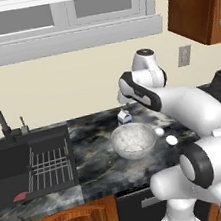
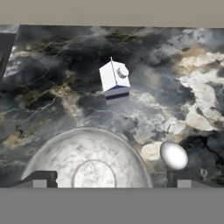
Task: Gather the eggs and milk located in the vicinity of the sink area and place them right next to the bowl.
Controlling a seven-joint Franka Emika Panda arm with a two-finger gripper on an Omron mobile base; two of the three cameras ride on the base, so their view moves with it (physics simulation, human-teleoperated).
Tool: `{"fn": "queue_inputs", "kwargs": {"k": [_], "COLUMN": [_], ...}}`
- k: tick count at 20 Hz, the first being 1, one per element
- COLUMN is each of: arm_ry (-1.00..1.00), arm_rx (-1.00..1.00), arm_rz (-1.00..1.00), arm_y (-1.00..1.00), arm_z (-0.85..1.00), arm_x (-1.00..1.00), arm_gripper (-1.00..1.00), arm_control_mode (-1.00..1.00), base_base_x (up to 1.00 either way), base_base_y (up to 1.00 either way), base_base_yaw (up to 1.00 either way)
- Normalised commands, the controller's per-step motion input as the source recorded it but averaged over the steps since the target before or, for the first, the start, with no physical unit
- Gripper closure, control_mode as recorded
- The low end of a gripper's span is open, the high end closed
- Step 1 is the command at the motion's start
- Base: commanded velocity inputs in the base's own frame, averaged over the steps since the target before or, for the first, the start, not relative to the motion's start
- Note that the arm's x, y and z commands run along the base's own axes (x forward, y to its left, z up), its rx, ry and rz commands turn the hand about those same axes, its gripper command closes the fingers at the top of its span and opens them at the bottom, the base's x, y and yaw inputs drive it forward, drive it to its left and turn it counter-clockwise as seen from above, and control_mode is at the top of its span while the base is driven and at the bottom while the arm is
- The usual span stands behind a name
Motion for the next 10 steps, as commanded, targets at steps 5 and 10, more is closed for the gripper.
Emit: {"fn": "queue_inputs", "kwargs": {"k": [5, 10], "arm_ry": [0.09, 0.12], "arm_rx": [0.00, 0.00], "arm_rz": [0.00, 0.00], "arm_y": [-0.01, 0.00], "arm_z": [-0.16, -0.41], "arm_x": [0.36, 0.34], "arm_gripper": [-1.00, -1.00], "arm_control_mode": [-1.00, -1.00], "base_base_x": [0.00, 0.00], "base_base_y": [0.00, 0.00], "base_base_yaw": [0.00, 0.00]}}
